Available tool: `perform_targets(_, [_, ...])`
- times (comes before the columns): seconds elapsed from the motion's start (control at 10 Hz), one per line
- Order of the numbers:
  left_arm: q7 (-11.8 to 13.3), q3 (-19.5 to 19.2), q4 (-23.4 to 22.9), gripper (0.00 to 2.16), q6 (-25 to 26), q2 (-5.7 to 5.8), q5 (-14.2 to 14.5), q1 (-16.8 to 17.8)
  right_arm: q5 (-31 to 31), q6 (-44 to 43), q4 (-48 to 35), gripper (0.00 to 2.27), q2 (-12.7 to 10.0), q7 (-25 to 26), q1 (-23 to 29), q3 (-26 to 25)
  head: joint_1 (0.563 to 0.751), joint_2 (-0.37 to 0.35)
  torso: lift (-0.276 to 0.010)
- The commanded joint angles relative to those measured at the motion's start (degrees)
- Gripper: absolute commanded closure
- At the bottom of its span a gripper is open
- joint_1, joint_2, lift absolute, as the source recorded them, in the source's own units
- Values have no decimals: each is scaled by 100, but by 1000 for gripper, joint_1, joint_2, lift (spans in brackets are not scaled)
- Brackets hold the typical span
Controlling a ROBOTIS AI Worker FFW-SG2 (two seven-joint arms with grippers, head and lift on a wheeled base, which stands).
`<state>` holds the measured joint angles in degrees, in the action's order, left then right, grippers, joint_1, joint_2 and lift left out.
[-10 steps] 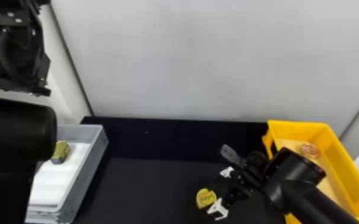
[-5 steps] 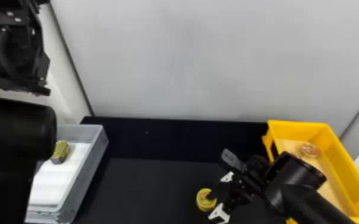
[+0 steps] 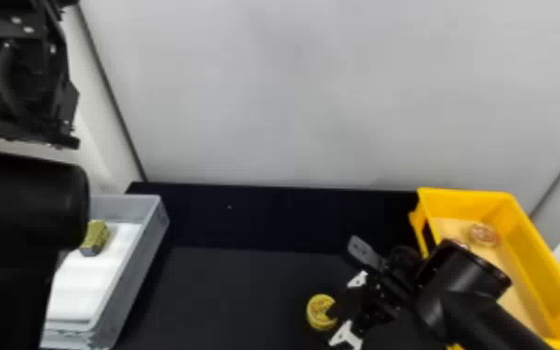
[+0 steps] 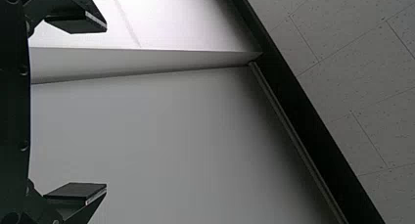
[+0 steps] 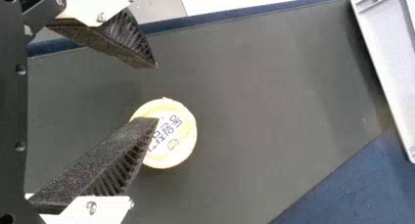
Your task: Pick up the round yellow can and place it in the yellow rectangular box
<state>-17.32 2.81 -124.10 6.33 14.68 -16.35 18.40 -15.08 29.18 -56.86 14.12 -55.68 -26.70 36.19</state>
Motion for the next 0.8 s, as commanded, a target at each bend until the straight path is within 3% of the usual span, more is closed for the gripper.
perform_targets(0.0, [0, 0, 0, 127, 8, -9, 0, 6, -66, -8, 26, 206, 12, 2, 24, -5, 663, 54, -10])
perform_targets(0.5, [0, 0, 0, 127, 8, 9, 0, -3, -137, -148, 70, 231, -14, 90, -11, -154, 663, 54, -10])
perform_targets(0.7, [0, -9, -9, 127, 8, 18, 0, -21, -295, -175, -405, 231, -6, 107, -55, -418, 663, 54, -10])
